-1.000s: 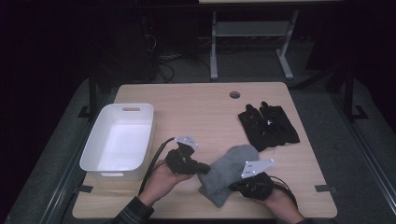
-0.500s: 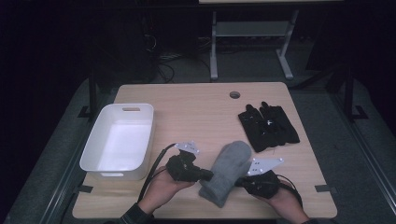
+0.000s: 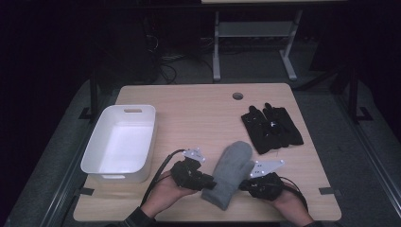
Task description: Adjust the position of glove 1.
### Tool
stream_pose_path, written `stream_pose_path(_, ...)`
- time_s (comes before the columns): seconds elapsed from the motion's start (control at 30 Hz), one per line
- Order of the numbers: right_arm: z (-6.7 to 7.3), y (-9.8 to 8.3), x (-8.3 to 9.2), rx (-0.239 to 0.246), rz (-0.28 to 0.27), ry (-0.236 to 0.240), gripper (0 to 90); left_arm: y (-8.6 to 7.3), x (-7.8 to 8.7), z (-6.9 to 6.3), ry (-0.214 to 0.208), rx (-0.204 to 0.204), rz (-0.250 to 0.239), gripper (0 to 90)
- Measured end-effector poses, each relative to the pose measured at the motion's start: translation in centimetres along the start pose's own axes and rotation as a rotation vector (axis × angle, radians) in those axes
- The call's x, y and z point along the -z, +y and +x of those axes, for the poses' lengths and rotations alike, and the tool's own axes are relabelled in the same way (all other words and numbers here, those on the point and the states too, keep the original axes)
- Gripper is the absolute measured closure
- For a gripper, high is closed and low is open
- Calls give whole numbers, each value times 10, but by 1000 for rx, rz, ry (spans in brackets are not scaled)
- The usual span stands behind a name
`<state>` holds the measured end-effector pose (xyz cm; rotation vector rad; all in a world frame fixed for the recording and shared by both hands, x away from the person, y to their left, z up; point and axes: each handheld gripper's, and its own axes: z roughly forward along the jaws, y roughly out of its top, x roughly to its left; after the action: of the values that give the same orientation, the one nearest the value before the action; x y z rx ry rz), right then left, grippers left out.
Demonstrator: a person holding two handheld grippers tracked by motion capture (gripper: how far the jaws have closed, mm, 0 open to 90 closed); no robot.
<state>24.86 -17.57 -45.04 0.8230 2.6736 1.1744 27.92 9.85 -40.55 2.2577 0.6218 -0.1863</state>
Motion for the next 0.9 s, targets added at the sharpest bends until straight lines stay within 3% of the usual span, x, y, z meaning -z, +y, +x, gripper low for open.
stream_pose_path(0.2,-11,-12,14,-40,2,-45,647,18,0,7,64,-16,-49,351)
stream_pose_path(0.33,-23,-20,25,-82,-10,-85,577,29,-7,16,82,-1,-71,270)
stream_pose_path(0.63,-47,-34,31,-150,-5,-196,373,52,-38,32,121,26,-72,178)
stream_pose_path(0.9,-62,-42,35,-184,-18,-247,311,44,-60,46,162,52,-8,148)
